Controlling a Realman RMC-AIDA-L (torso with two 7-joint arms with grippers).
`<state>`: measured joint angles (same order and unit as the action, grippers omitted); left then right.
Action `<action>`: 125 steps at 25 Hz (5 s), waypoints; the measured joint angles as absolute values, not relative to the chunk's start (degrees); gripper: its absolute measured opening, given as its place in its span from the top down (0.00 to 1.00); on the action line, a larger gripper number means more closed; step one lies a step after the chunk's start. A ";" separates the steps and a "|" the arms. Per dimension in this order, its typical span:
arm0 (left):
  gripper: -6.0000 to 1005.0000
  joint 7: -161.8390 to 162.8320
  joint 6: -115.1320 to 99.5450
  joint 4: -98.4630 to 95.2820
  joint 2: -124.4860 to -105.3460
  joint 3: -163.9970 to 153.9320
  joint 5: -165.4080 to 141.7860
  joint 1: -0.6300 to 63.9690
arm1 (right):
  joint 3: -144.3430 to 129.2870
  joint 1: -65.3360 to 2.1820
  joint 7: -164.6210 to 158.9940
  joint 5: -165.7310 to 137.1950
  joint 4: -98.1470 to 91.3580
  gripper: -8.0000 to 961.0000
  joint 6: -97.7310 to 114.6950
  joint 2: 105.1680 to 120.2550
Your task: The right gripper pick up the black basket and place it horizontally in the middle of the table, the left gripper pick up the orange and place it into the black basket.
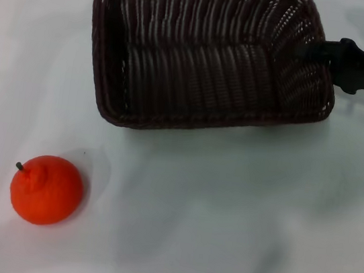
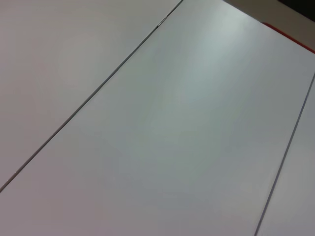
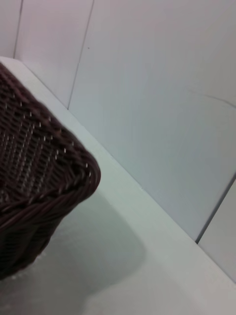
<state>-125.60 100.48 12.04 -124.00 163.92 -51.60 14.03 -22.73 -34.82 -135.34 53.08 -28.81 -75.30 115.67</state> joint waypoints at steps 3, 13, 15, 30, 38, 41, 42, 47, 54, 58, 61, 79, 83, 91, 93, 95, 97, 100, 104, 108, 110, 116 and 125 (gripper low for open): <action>0.13 -125.59 100.09 12.04 -123.93 163.92 -51.60 14.22 | -22.44 -34.76 -135.56 53.25 -28.79 0.76 -74.62 116.13; 0.13 -125.59 99.49 12.52 -123.75 163.84 -51.60 14.60 | -22.67 -34.77 -135.60 53.31 -28.14 0.22 -74.51 116.44; 0.13 -125.59 99.47 13.30 -123.62 162.54 -51.70 14.20 | -22.48 -34.55 -135.67 53.31 -28.14 0.16 -74.54 116.12; 0.13 -124.21 102.09 20.65 -116.30 138.73 -69.25 6.14 | -20.81 -33.16 -130.78 70.80 -28.72 0.08 -74.86 112.33; 0.13 -121.34 98.08 20.04 -114.70 136.53 -84.59 3.82 | -21.48 -36.02 -128.52 72.40 -28.25 0.08 -68.84 112.60; 0.14 -121.33 97.89 19.98 -114.78 136.71 -86.25 2.93 | -21.57 -36.98 -127.76 72.37 -28.17 0.09 -67.36 113.10; 0.14 -121.33 97.87 19.95 -114.82 136.80 -86.71 2.59 | -21.57 -37.49 -127.20 72.38 -27.91 0.09 -66.39 113.40; 0.14 -121.13 97.77 19.69 -114.97 136.13 -89.12 2.11 | -21.69 -38.29 -126.29 72.38 -26.38 0.09 -64.98 113.59; 0.28 -118.25 94.57 19.60 -115.29 136.12 -95.20 3.84 | -21.71 -39.03 -125.65 72.51 -25.92 0.09 -64.18 113.81; 0.30 -118.24 92.68 19.64 -115.60 136.04 -97.15 4.41 | -21.59 -39.08 -125.59 72.54 -25.92 0.09 -64.09 113.99; 0.32 -118.28 91.96 19.87 -115.65 136.03 -98.14 4.67 | -21.48 -39.10 -125.50 72.56 -25.92 0.09 -64.06 114.07; 0.79 -118.72 99.23 20.17 -115.16 144.93 -98.33 5.20 | -20.96 -38.51 -124.72 72.61 -25.84 0.09 -63.09 114.25; 0.82 -118.71 103.76 20.62 -115.39 153.66 -98.04 6.96 | -20.92 -38.47 -124.25 72.60 -25.73 0.09 -62.74 114.39; 0.86 -116.65 105.36 19.85 -117.18 164.54 -96.85 16.91 | -20.93 -38.46 -121.40 74.65 -23.47 0.09 -62.79 114.88; 0.87 -115.96 105.04 19.82 -117.52 164.55 -96.69 18.66 | -21.01 -38.44 -120.21 75.71 -22.80 0.09 -63.00 115.09; 0.88 -114.91 102.46 19.85 -118.91 164.58 -96.75 23.07 | -21.12 -38.43 -118.77 76.95 -22.25 0.09 -63.13 115.49; 0.89 -114.19 99.23 20.13 -120.08 164.02 -97.02 25.35 | -21.17 -38.42 -117.59 78.44 -22.07 0.09 -63.18 116.19; 0.91 -113.48 94.19 20.42 -121.76 162.73 -97.07 27.52 | -21.31 -38.41 -116.12 80.91 -22.06 0.09 -63.75 117.59; 0.86 -113.23 89.56 20.59 -123.70 161.27 -97.11 29.49 | -21.21 -38.61 -114.02 83.20 -21.26 0.09 -64.11 119.09; 0.65 -113.22 87.84 19.95 -123.83 158.51 -96.72 30.44 | -21.16 -38.96 -112.50 85.57 -19.49 0.09 -64.23 119.07; 0.57 -113.21 87.91 19.90 -123.84 158.19 -96.62 30.66 | -21.15 -39.00 -112.16 86.77 -19.38 0.09 -64.41 119.08; 0.38 -113.20 88.73 19.74 -123.93 158.33 -96.44 30.50 | -21.14 -39.15 -111.23 88.10 -19.28 0.09 -64.55 119.21; 0.18 -119.31 98.51 19.68 -124.00 159.26 -81.40 22.30 | -20.85 -37.76 -105.56 92.51 -19.16 0.09 -64.66 119.26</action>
